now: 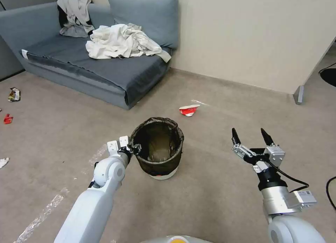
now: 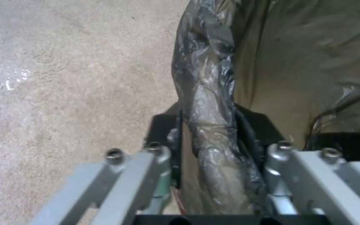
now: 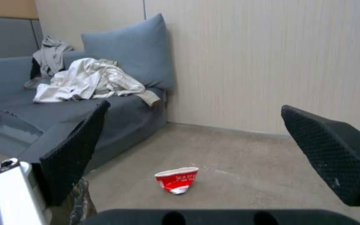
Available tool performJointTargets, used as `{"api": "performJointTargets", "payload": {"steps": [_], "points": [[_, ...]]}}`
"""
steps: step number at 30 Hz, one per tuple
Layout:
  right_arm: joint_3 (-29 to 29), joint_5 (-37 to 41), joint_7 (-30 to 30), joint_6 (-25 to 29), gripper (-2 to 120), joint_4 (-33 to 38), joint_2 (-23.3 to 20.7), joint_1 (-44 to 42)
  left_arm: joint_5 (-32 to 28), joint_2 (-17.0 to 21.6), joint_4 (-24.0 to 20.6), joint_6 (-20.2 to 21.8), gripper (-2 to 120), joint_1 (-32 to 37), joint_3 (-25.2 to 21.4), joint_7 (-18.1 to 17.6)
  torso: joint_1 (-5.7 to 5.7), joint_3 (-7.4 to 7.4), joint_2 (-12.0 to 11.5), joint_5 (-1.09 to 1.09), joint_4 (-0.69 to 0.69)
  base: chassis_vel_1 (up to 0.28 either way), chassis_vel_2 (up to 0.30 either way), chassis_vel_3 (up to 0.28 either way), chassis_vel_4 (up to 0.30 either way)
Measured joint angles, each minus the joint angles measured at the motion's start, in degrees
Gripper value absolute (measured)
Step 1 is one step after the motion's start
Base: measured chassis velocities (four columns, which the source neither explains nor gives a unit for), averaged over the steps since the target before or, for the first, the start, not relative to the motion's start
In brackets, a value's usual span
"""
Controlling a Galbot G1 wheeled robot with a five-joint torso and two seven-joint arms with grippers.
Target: Pick up the trash can from the floor.
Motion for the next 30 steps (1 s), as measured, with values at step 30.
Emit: {"api": "performJointTargets", "payload": {"steps": [30], "points": [[-0.31,-0.02,0.17,0.21,100,0.45,-0.40,-0.12,-11.46,1.13,-16.99,3.24,3,4.47,-6.73,-6.65,0.00,0.00,0.00,0.01,0.01,0.000,0.000,0.000,0.000]]}}
